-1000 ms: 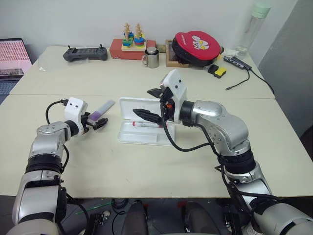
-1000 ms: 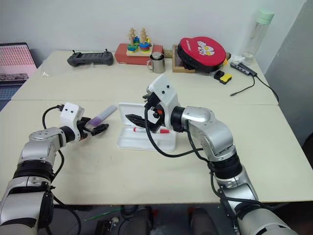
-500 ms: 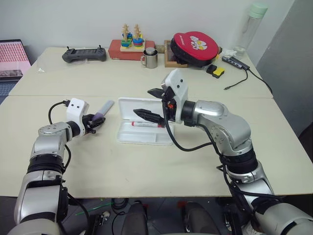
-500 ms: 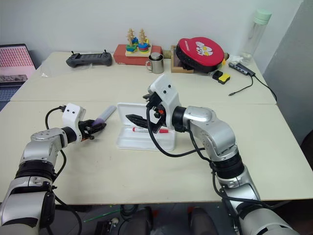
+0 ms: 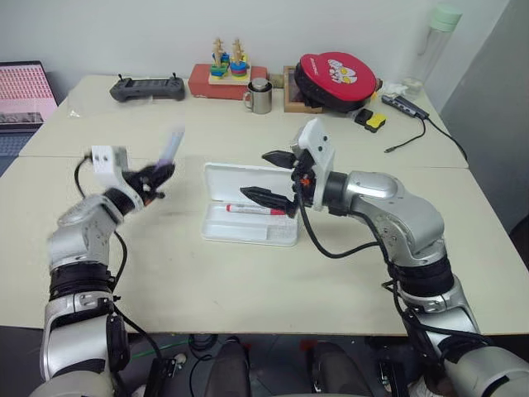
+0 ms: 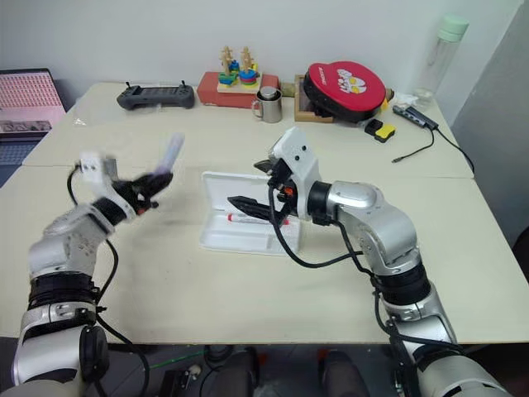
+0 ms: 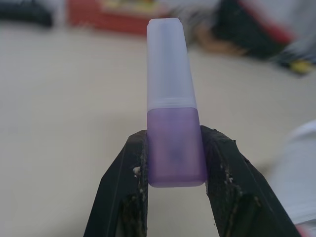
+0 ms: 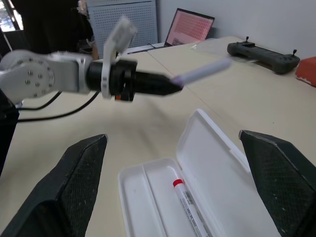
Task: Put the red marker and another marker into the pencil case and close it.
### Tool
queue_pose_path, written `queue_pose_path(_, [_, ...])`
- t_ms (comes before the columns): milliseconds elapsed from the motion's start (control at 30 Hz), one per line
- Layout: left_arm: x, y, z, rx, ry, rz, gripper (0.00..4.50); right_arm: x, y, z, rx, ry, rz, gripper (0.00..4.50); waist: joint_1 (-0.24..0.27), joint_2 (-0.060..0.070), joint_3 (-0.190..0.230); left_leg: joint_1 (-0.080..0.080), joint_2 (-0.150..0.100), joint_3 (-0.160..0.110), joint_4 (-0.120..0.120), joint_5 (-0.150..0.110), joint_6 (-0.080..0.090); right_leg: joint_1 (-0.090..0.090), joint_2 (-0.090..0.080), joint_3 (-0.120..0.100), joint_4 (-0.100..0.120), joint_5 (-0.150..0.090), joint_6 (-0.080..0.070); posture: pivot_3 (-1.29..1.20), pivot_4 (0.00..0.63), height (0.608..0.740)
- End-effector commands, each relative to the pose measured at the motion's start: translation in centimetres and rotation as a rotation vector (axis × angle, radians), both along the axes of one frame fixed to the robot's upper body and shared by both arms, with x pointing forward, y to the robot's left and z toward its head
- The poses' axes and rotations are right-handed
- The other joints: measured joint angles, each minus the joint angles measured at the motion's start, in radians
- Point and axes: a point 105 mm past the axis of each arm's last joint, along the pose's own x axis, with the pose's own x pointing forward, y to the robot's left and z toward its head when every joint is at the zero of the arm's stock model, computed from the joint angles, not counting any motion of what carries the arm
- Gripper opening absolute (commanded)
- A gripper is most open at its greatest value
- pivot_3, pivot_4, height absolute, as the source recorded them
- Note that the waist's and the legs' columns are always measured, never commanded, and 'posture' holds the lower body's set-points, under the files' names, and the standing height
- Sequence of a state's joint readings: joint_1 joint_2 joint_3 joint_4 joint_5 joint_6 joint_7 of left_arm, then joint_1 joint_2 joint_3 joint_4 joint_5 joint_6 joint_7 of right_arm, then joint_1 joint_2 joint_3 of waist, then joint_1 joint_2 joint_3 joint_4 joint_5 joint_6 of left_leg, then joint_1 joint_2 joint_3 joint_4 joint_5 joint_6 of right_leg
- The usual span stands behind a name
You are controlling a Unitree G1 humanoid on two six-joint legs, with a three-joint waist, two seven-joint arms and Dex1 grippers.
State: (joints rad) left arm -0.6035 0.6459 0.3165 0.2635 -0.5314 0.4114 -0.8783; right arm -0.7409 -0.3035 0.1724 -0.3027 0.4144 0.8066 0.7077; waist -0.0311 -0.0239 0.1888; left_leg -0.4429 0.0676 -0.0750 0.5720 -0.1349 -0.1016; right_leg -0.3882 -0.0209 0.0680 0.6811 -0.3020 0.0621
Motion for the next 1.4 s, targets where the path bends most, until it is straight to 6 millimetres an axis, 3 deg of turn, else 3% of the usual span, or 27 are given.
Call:
queue_pose_path(33, [-2.8,-3.0,2.9,0.097,-0.109,-0.229,1.2,-2.2,-1.4,1.3,0.013,-0.066,0.08,4.5,-0.001,0.0,0.0,0.0,0.0,0.0,0.0,0.0,0.0,0.0,0.0,0.0,0.0,0.0,0.0,0.0,0.15,0.74])
queue_pose_path(133, [-3.8,-4.7,2.2,0.248,-0.076,-0.38,1.2,-2.5,-2.6,0.6,-0.007,-0.052,0.064,4.5,-0.005,0.001,0.0,0.003,0.0,0.0,-0.001,0.0,0.0,0.001,0.0,0.0,0.001,-0.001,0.0,0.0,0.15,0.74])
queue_pose_path(233, [-5.2,-5.9,0.1,0.445,-0.006,-0.556,1.2,-2.8,-3.2,-0.3,-0.031,-0.039,0.055,4.5,-0.012,0.001,0.0,0.004,0.001,0.0,0.0,0.0,0.0,0.001,0.001,0.001,0.001,-0.003,0.003,0.0,0.15,0.74])
queue_pose_path(367, [-4.4,-4.7,-3.5,0.719,0.069,-0.6,1.2,-2.7,-3.7,-1.1,-0.061,-0.023,0.029,4.5,-0.018,0.001,0.001,0.004,0.001,0.001,0.0,0.0,0.001,0.001,0.001,0.002,0.001,-0.003,0.004,0.0,0.15,0.74])
queue_pose_path(567, [-3.3,-3.5,-6.5,0.909,0.177,-0.628,1.2,-2.6,-3.7,-2.3,-0.104,-0.01,0.001,4.5,-0.019,0.001,0.001,0.002,0.001,0.002,0.0,0.0,0.001,-0.001,0.001,0.003,0.0,-0.003,0.003,0.0,0.15,0.74])
queue_pose_path(867, [-3.3,-2.8,-7.7,0.981,0.252,-0.708,1.2,-2.5,-3.3,-3.0,-0.097,0.008,-0.025,4.5,-0.02,0.001,0.001,0.0,0.001,0.001,0.0,0.0,0.001,-0.001,0.001,0.002,0.001,-0.004,0.003,0.0,0.15,0.74])
queue_pose_path(1233, [-2.5,-3.7,-7.2,0.963,0.228,-0.703,1.2,-2.2,-3.5,-3.3,-0.094,0.015,-0.066,4.5,-0.02,0.001,0.001,0.0,0.001,0.001,0.001,0.0,0.001,-0.001,0.001,0.001,0.001,-0.004,0.003,0.0,0.15,0.74])
queue_pose_path(1300, [-2.2,-4.0,-7.0,0.955,0.21,-0.695,1.9,-2.0,-3.6,-3.2,-0.092,0.012,-0.075,4.5,-0.02,0.001,0.001,0.0,0.001,0.001,0.001,0.0,0.001,-0.001,0.001,0.001,0.001,-0.003,0.003,0.0,0.15,0.74])
queue_pose_path(1400, [-2.2,-4.4,-6.7,0.943,0.196,-0.702,2.42,-1.9,-3.7,-3.1,-0.091,0.01,-0.083,4.5,-0.02,0.001,0.001,0.0,0.001,0.0,0.001,0.0,0.001,-0.001,0.001,0.001,0.001,-0.003,0.003,0.0,0.15,0.74])
